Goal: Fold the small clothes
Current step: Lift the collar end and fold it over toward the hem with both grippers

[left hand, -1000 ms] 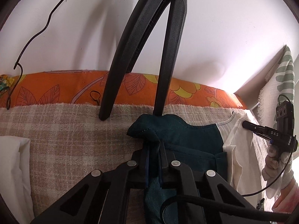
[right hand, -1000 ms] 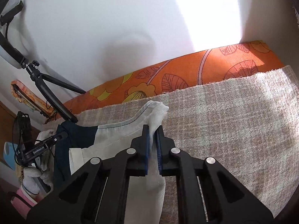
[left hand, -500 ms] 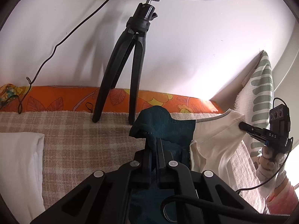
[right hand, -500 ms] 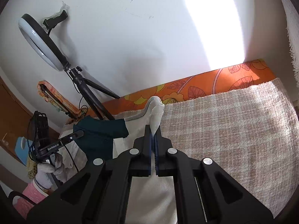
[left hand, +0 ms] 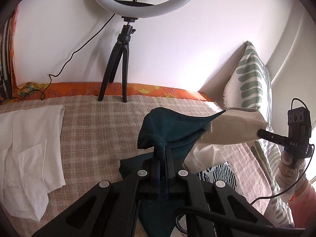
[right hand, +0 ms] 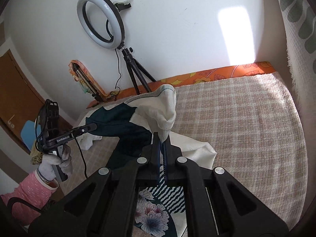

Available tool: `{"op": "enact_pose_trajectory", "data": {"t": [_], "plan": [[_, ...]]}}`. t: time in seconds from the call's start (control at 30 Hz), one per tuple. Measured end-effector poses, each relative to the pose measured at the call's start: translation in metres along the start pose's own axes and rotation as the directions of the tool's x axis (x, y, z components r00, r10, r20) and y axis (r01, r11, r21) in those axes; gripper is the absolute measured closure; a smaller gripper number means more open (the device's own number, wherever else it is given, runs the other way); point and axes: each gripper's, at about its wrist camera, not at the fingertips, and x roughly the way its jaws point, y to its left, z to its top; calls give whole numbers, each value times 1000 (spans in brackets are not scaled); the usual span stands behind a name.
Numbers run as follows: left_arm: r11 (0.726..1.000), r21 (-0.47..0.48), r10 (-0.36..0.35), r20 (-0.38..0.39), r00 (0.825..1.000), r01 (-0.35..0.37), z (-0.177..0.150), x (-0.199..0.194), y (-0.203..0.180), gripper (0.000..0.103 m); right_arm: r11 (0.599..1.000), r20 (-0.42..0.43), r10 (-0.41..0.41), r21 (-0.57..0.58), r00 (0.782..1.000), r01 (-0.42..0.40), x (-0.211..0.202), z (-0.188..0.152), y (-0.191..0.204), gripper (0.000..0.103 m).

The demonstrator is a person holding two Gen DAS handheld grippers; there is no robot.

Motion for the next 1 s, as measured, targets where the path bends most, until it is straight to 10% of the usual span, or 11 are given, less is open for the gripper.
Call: {"op": "enact_pose_trajectory", "data": {"t": [0.43, 0.57, 0.77, 0.83, 1.0], "plan": [[998, 51, 33, -132, 991, -27, -127, -25, -14, 101, 980, -101, -168, -127, 981, 155, -23, -129, 9, 99], [996, 82, 29, -145, 989, -17, -145, -43, -21, 83, 960, -120, -247, -167, 962, 226, -33, -146, 6, 99], [998, 66, 8, -117, 993, 0, -153, -81, -18, 65, 968, -119, -248, -63, 961, 242, -71, -160, -10, 94], [1000, 13, -11, -108, 994, 12, -149, -84, -10, 60, 980, -113, -192, 36, 975, 198, -77, -160, -19, 69], [981, -187, -80, -151, 985, 51, -146, -60, 11, 52, 966, -166, -94, 224, 982, 131, -53, -165, -36, 60]]}}
